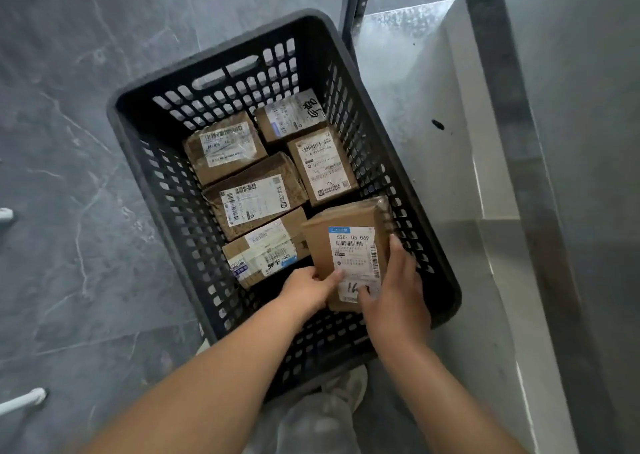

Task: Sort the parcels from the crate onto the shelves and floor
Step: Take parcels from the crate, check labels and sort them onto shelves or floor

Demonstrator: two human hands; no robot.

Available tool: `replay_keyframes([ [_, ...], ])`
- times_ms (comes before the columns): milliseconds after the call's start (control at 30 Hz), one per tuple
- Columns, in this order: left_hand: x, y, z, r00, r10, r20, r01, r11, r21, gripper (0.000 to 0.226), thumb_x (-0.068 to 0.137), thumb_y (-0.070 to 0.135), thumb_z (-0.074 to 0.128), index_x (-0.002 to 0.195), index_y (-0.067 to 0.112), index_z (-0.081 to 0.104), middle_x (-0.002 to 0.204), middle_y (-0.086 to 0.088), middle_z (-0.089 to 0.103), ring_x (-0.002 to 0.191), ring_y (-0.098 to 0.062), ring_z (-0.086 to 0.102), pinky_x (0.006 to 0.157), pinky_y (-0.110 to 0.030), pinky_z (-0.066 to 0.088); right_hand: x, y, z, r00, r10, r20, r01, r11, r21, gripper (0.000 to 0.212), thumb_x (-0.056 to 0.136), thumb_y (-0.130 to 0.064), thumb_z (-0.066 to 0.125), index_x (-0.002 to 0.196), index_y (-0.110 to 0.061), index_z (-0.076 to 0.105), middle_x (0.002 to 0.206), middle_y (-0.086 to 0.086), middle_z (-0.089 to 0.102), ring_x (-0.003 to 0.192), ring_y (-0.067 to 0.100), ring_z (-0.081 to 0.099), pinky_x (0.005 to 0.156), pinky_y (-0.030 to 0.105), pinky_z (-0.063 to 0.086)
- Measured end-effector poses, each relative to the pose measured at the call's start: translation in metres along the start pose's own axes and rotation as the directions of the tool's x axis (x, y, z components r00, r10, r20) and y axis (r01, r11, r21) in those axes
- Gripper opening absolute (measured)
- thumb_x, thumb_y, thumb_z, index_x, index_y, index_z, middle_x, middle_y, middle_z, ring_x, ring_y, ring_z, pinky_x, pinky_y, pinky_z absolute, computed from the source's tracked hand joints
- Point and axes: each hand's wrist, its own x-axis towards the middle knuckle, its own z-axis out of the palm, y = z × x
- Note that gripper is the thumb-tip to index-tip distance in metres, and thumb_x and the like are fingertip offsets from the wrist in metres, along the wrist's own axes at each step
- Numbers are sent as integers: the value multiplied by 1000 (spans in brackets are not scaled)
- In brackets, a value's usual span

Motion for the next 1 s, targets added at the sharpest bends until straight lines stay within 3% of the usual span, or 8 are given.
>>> replay_keyframes([
  [67,8,-3,7,1000,-11,8,10,999,45,61,82,58,65,121,11,62,111,-3,69,102,-23,66,94,-42,55,3,3,0,1000,-21,-13,19,992,-127,86,90,-39,61,149,-34,-2,154,-3,23,135,24,34,76,38,53],
  [233,23,-2,15,999,-40,-17,39,998,-55,53,89,50,64,124,11,57,116,-6,67,105,-23,65,91,-40,57,17,-1,8,998,-51,22,55,954,-295,75,96,-48,47,152,-29,0,152,4,26,132,26,38,76,38,56],
  [467,42,8,19,974,5,-226,-7,1000,-6,62,84,51,69,122,5,58,116,-1,64,106,-26,63,90,-36,53,63,4,32,998,-39,47,43,996,-78,63,99,-44,41,152,-33,8,145,2,41,121,26,50,82,48,55],
  [567,38,4,28,957,38,-287,4,990,142,46,95,41,58,126,6,55,120,-7,63,106,-24,60,75,-29,41,95,9,26,981,73,180,-58,994,-91,49,102,-45,34,149,-36,22,124,3,60,108,24,61,85,49,54],
  [667,41,1,33,936,91,-339,-29,982,185,24,98,31,57,109,10,56,106,-5,62,91,-19,57,71,-27,38,112,-3,24,978,60,201,-13,974,-225,32,104,-33,36,134,-21,42,107,6,64,94,24,65,81,42,55],
  [733,44,1,36,916,86,-392,-33,989,142,26,96,30,60,111,9,58,109,-5,64,89,-17,55,72,-26,38,109,-11,23,977,34,210,38,944,-329,39,103,-24,42,140,-13,35,124,12,57,105,27,62,83,37,52],
  [867,47,-5,45,909,-9,-417,-34,995,-95,33,93,21,65,124,12,57,113,2,60,99,-16,57,81,-25,43,64,-1,23,969,30,245,50,948,-314,97,89,-14,65,154,-18,-7,151,16,22,129,29,42,93,37,48],
  [1000,50,2,53,940,-79,-330,-44,935,-351,33,95,16,57,128,14,55,124,1,60,101,-16,59,83,-26,53,33,10,31,892,291,346,-194,938,-288,64,94,-25,55,147,-7,23,142,12,36,122,28,49,96,39,48],
])
